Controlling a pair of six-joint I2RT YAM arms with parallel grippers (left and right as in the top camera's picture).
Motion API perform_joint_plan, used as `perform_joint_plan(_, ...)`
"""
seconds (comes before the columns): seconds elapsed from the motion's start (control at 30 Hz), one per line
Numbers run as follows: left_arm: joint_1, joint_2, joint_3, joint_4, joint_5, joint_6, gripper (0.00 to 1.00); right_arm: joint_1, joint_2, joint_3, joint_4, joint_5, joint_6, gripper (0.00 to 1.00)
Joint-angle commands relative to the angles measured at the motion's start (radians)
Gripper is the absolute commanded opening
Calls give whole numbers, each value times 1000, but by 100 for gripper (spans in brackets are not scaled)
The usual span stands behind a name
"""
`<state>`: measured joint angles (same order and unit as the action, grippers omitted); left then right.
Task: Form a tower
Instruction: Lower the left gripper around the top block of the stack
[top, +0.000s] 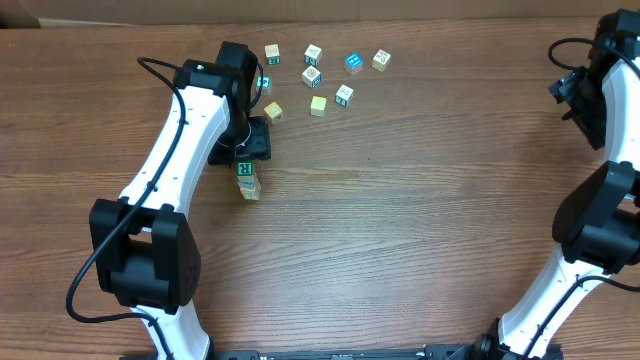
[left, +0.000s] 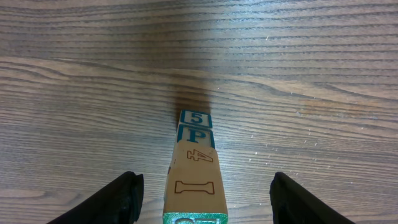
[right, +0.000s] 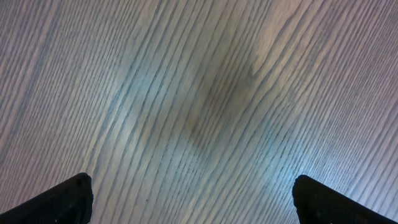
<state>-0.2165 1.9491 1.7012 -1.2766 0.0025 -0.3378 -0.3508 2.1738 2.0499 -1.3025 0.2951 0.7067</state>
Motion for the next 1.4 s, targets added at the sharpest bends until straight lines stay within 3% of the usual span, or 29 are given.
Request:
perform_joint_plan(0.0, -7, 13, -7, 2, -9, 0, 61, 2, -49, 25, 1, 11, -1, 100)
perform_joint_plan(1.07, -7, 13, -12, -37, -11, 2, 42, 2, -49, 25, 1, 11, -1, 100)
perform_joint_plan(1.37, -7, 13, -12, -47, -11, 61, 38, 2, -49, 25, 1, 10, -1, 100)
